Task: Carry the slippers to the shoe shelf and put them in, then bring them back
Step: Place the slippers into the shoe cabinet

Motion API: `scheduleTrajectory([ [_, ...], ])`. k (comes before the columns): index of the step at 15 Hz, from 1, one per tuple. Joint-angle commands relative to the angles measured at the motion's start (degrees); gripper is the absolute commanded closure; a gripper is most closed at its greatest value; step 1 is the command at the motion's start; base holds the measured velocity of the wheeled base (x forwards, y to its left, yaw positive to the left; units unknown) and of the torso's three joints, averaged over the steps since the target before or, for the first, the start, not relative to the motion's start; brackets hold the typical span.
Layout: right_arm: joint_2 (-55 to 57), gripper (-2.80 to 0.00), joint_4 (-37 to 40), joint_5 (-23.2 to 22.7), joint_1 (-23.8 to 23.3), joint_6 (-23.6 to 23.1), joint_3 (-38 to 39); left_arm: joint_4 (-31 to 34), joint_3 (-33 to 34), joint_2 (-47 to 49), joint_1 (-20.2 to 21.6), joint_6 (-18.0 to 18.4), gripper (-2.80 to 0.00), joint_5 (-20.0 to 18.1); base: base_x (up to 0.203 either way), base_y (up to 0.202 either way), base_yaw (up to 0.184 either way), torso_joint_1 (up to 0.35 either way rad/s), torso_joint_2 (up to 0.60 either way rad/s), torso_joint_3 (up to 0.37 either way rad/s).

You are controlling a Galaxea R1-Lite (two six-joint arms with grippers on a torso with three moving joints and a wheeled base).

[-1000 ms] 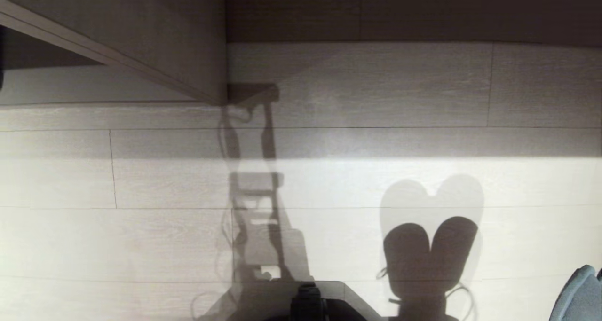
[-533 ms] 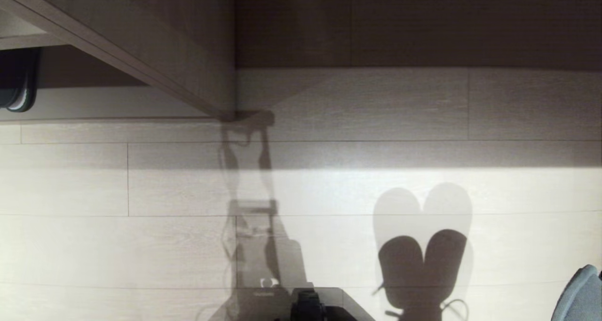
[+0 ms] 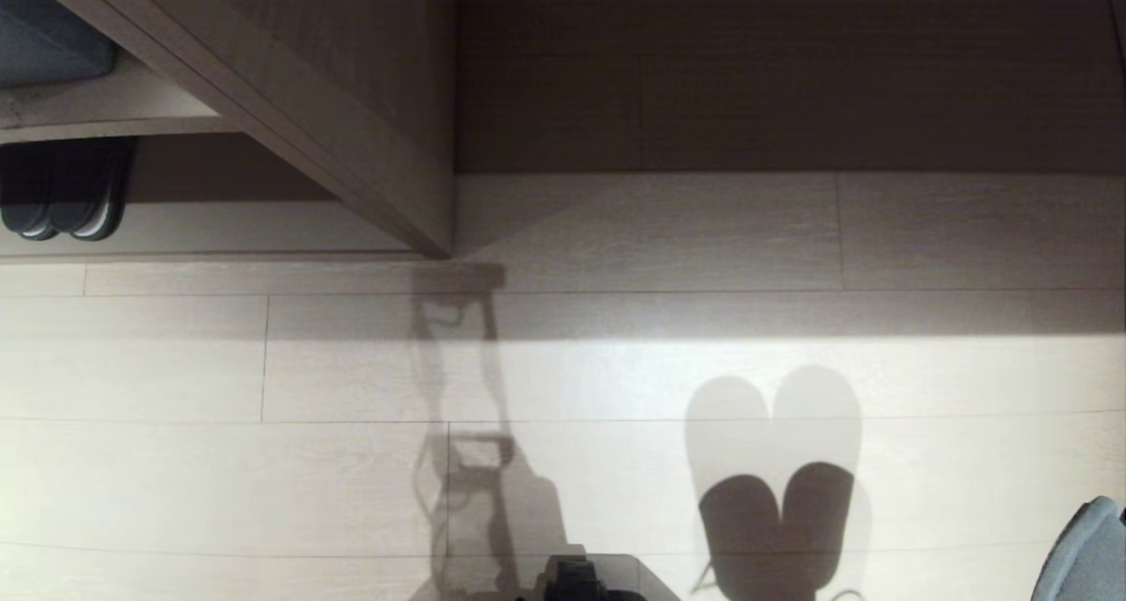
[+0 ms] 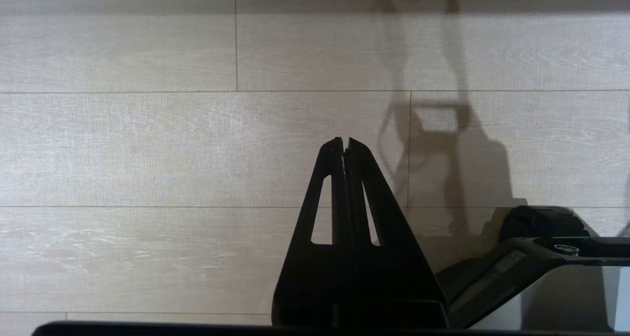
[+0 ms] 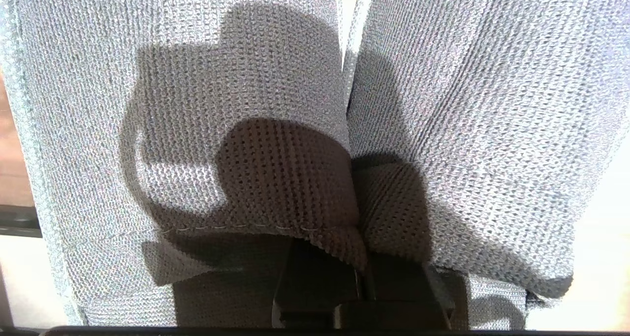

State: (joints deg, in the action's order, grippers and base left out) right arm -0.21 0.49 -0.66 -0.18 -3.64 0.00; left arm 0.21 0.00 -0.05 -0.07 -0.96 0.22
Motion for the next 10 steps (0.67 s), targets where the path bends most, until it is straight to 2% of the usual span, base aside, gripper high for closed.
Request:
scheduleTrajectory([
  [1,0.0,0.0,0.0,0.0,0.0,-0.1,0.0,0.0,0.0,0.0,0.0,0.0,0.0,0.0,0.0,0.0,0.0,0.002,0.0,0.205],
  [10,0.0,0.0,0.0,0.0,0.0,-0.1,0.0,0.0,0.0,0.0,0.0,0.0,0.0,0.0,0.0,0.0,0.0,0.002,0.0,0.203],
])
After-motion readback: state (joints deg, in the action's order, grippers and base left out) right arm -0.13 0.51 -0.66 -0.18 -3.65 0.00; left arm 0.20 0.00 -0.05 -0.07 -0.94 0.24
